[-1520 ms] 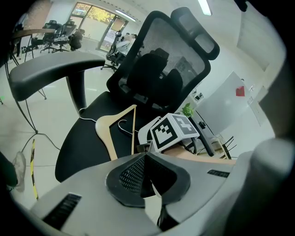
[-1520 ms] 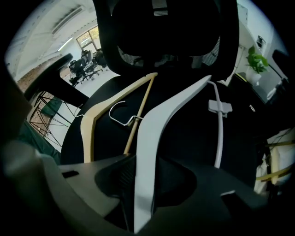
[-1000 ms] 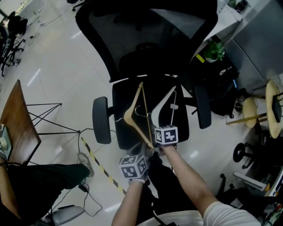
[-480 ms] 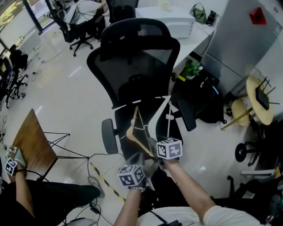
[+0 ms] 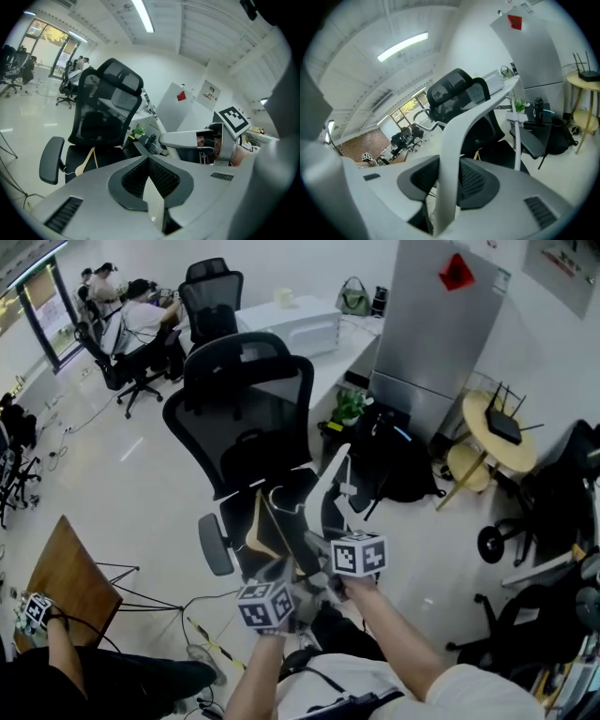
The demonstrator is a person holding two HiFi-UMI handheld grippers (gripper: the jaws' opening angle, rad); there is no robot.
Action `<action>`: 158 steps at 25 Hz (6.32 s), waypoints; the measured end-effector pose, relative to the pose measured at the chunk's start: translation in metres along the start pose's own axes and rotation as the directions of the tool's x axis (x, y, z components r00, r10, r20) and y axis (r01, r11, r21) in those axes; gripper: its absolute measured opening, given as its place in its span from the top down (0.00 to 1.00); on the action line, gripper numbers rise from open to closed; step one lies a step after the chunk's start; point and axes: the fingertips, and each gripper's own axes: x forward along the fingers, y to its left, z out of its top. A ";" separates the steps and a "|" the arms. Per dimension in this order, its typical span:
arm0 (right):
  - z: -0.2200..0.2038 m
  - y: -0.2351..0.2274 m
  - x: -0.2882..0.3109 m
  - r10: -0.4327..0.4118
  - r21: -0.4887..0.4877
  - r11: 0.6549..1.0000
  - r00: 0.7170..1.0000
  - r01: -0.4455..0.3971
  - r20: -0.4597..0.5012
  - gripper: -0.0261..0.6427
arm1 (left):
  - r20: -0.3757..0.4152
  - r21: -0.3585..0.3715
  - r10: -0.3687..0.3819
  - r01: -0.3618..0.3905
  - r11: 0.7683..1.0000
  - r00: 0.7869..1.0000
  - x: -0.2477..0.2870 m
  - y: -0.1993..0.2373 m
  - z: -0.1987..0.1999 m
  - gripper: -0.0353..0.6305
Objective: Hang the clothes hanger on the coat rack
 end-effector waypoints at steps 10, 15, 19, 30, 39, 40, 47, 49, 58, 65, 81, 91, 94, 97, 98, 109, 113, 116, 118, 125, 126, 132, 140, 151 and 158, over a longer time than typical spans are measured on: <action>0.017 -0.021 -0.127 -0.069 0.121 0.992 0.980 0.047 0.186 0.74 | -0.038 0.154 -0.210 0.213 0.965 0.977 0.014 -0.112 0.022 0.95; 0.027 -0.046 -0.189 -0.113 0.181 0.981 0.955 0.065 0.274 0.74 | -0.092 0.212 -0.301 0.314 0.925 0.949 0.032 -0.175 0.018 0.95; 0.033 -0.077 -0.242 -0.161 0.213 0.973 0.931 0.092 0.329 0.74 | -0.127 0.250 -0.366 0.387 0.888 0.922 0.055 -0.234 0.012 0.95; 0.053 -0.177 -0.386 -0.249 0.302 0.946 0.864 0.120 0.437 0.74 | -0.198 0.297 -0.504 0.541 0.787 0.841 0.112 -0.409 -0.021 0.95; 0.077 -0.250 -0.515 -0.300 0.358 0.928 0.782 0.106 0.546 0.74 | -0.262 0.339 -0.576 0.632 0.697 0.775 0.150 -0.535 -0.047 0.95; 0.079 -0.258 -0.531 -0.307 0.362 0.926 0.774 0.109 0.553 0.74 | -0.266 0.343 -0.587 0.644 0.684 0.765 0.154 -0.553 -0.049 0.95; 0.085 -0.312 -0.637 -0.368 0.378 0.914 0.698 0.148 0.615 0.74 | -0.286 0.360 -0.665 0.721 0.593 0.690 0.175 -0.667 -0.072 0.95; 0.085 -0.320 -0.659 -0.381 0.382 0.910 0.681 0.159 0.625 0.74 | -0.295 0.358 -0.682 0.739 0.570 0.669 0.177 -0.690 -0.078 0.95; 0.084 -0.364 -0.732 -0.446 0.427 0.886 0.586 0.181 0.676 0.74 | -0.365 0.357 -0.732 0.812 0.461 0.576 0.189 -0.770 -0.105 0.95; 0.101 -0.411 -0.779 -0.503 0.458 0.861 0.510 0.222 0.698 0.74 | -0.386 0.351 -0.779 0.860 0.372 0.494 0.233 -0.839 -0.103 0.95; 0.193 -0.529 -0.885 -0.655 0.569 0.748 0.245 0.341 0.714 0.74 | -0.435 0.323 -0.852 0.934 0.153 0.290 0.343 -0.990 -0.050 0.95; 0.218 -0.566 -0.926 -0.710 0.647 0.677 0.078 0.351 0.700 0.74 | -0.510 0.264 -0.843 0.964 0.035 0.171 0.370 -1.027 -0.053 0.95; 0.228 -0.575 -0.939 -0.726 0.667 0.651 0.038 0.363 0.687 0.74 | -0.515 0.251 -0.844 0.968 0.015 0.147 0.376 -1.037 -0.052 0.95; 0.237 -0.580 -0.956 -0.736 0.691 0.620 -0.029 0.372 0.676 0.74 | -0.523 0.239 -0.844 0.971 -0.009 0.121 0.383 -1.048 -0.050 0.95; 0.238 -0.582 -0.962 -0.739 0.701 0.608 -0.055 0.372 0.671 0.74 | -0.529 0.235 -0.841 0.972 -0.018 0.112 0.384 -1.051 -0.051 0.95; 0.285 -0.627 -1.026 -0.676 0.734 0.620 -0.285 0.277 0.680 0.74 | -0.493 0.273 -0.861 0.962 -0.015 0.127 0.426 -1.093 -0.013 0.95; 0.317 -0.637 -1.048 -0.636 0.712 0.641 -0.321 0.285 0.701 0.74 | -0.474 0.327 -0.867 0.945 -0.012 0.153 0.440 -1.114 -0.004 0.95; 0.335 -0.643 -1.061 -0.613 0.697 0.648 -0.334 0.307 0.716 0.74 | -0.459 0.357 -0.874 0.934 -0.016 0.160 0.446 -1.124 0.000 0.95; 0.344 -0.648 -1.071 -0.602 0.695 0.648 -0.350 0.311 0.718 0.74 | -0.456 0.376 -0.875 0.926 -0.024 0.162 0.450 -1.130 0.001 0.95; 0.369 -0.664 -1.090 -0.599 0.714 0.633 -0.395 0.299 0.696 0.74 | -0.449 0.381 -0.879 0.924 -0.025 0.161 0.463 -1.138 0.006 0.95; 0.371 -0.667 -1.092 -0.601 0.720 0.629 -0.405 0.293 0.689 0.74 | -0.449 0.379 -0.879 0.925 -0.024 0.162 0.465 -1.138 0.006 0.95; 0.369 -0.684 -1.107 -0.618 0.758 0.610 -0.460 0.230 0.637 0.74 | -0.453 0.374 -0.875 0.927 -0.011 0.172 0.478 -1.134 0.010 0.95; 0.346 -0.715 -1.121 -0.660 0.800 0.582 -0.491 0.144 0.569 0.74 | -0.456 0.368 -0.868 0.930 0.015 0.194 0.492 -1.128 0.010 0.95; 0.343 -0.769 -1.112 -0.726 0.832 0.550 -0.451 0.071 0.519 0.74 | -0.455 0.355 -0.862 0.933 0.052 0.222 0.514 -1.117 0.012 0.95; 0.343 -0.804 -1.108 -0.761 0.843 0.537 -0.419 0.022 0.495 0.74 | -0.440 0.369 -0.861 0.926 0.084 0.254 0.529 -1.111 0.021 0.95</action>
